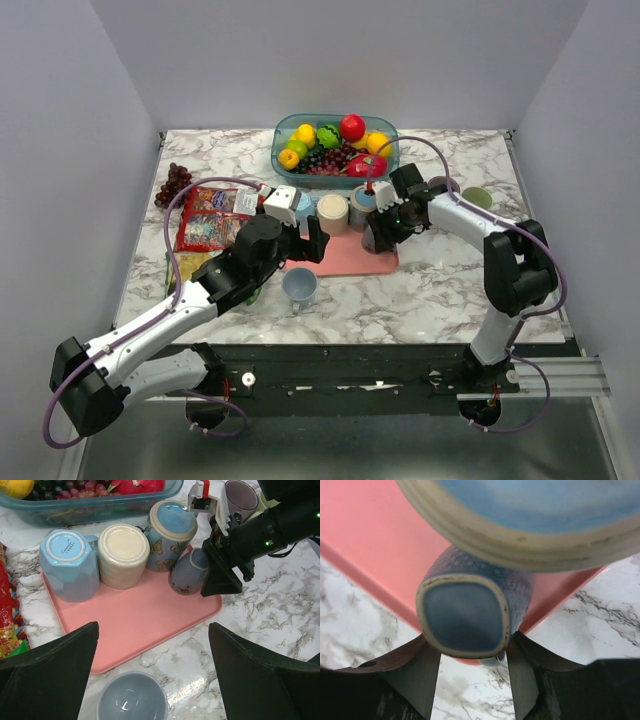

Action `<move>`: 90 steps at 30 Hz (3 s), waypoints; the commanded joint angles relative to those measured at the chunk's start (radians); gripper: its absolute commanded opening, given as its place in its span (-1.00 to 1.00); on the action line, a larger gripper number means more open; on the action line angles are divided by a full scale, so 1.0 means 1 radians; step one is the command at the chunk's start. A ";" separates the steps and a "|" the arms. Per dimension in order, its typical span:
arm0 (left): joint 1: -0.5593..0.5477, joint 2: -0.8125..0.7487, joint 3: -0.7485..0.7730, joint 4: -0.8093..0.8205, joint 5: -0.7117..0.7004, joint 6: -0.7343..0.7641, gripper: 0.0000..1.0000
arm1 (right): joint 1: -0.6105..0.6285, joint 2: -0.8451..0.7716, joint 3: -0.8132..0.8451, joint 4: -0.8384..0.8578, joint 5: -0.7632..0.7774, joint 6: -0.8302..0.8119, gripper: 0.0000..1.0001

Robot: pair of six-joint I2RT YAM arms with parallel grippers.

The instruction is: Turn the mug right side up

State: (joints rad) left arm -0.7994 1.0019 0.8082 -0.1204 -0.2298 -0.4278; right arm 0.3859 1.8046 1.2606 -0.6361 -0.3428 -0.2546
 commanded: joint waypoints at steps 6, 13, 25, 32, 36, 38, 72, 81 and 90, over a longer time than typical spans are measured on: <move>0.008 -0.009 -0.024 0.022 0.001 -0.015 0.98 | 0.088 -0.096 -0.085 0.216 0.312 0.176 0.17; 0.008 -0.009 -0.027 0.028 0.001 -0.019 0.98 | 0.096 -0.119 -0.136 0.260 0.300 0.157 -0.06; 0.008 -0.011 -0.033 0.028 0.000 -0.020 0.98 | 0.103 -0.137 -0.156 0.268 0.304 0.141 -0.14; 0.008 -0.011 -0.033 0.027 0.000 -0.019 0.98 | 0.107 -0.171 -0.168 0.279 0.311 0.130 0.02; 0.006 -0.009 -0.035 0.028 0.000 -0.019 0.97 | 0.107 -0.177 -0.170 0.279 0.304 0.124 0.04; 0.008 -0.008 -0.034 0.030 0.000 -0.020 0.97 | 0.108 -0.169 -0.168 0.279 0.294 0.123 -0.06; 0.008 -0.086 -0.044 0.048 0.032 -0.008 0.98 | 0.110 -0.450 -0.236 0.302 0.044 0.230 -0.99; 0.006 -0.149 -0.090 0.195 0.230 0.000 0.98 | 0.108 -0.731 -0.282 0.461 -0.099 0.405 -0.99; 0.005 -0.123 -0.089 0.482 0.500 -0.116 0.98 | 0.110 -0.918 -0.300 0.809 -0.289 0.681 -0.99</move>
State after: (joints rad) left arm -0.7979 0.8661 0.7216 0.1654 0.1127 -0.4664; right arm 0.4953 0.9306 0.9565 -0.0639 -0.5068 0.2642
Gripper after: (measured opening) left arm 0.988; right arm 0.070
